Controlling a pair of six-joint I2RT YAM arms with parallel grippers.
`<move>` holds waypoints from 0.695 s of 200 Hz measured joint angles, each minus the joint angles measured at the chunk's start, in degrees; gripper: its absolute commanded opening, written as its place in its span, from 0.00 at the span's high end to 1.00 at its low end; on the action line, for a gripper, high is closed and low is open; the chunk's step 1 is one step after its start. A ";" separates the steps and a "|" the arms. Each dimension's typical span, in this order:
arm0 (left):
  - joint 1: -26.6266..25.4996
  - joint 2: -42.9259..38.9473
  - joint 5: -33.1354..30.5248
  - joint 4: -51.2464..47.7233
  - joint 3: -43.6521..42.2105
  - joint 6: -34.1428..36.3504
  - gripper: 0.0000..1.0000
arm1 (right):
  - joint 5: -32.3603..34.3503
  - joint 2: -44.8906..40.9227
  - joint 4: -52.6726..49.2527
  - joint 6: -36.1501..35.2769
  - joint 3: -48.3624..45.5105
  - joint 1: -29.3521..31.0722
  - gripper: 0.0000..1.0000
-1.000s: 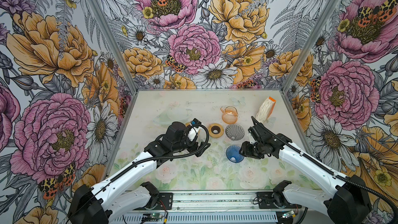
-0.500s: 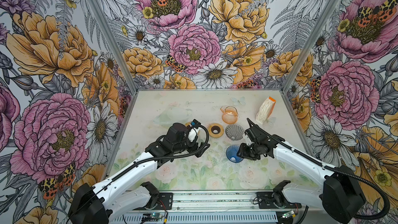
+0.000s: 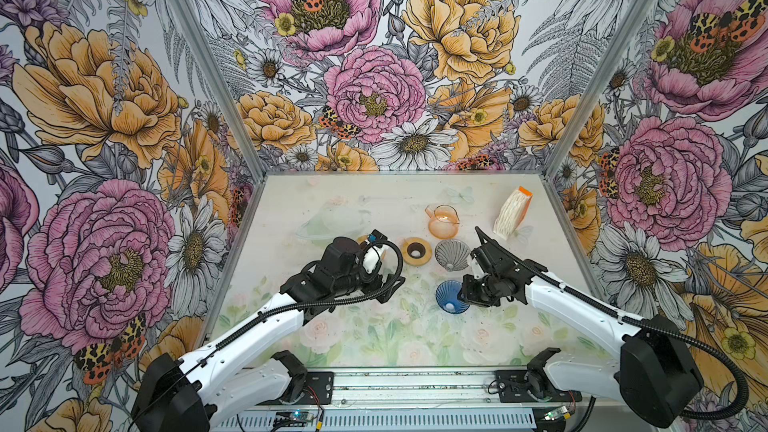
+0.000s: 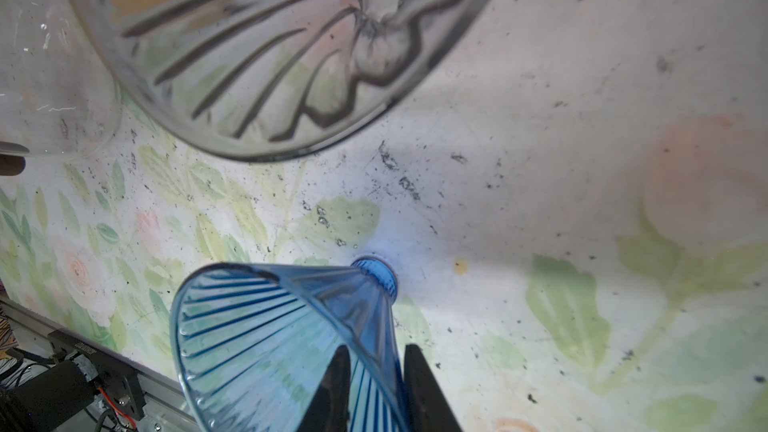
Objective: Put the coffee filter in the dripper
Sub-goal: 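Close the right gripper on the blue dripper's rim, then lift the blue dripper with the right gripper and carry it over the ring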
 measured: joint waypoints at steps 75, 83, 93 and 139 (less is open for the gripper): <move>0.00 0.00 0.00 0.00 0.00 -0.02 0.01 | 0.15 -0.26 -0.04 -0.17 -0.59 0.00 0.87; 0.00 0.00 -0.07 0.00 0.00 -0.02 0.01 | 0.15 -0.50 -0.13 -0.20 -0.59 0.00 0.88; 0.00 0.00 -0.24 0.00 0.00 -0.04 0.01 | 0.17 -1.07 -0.22 -0.52 -0.59 0.00 0.89; -0.59 -0.11 -1.36 0.00 0.09 -0.22 0.01 | 1.11 -2.99 -3.08 -3.08 1.77 0.20 0.96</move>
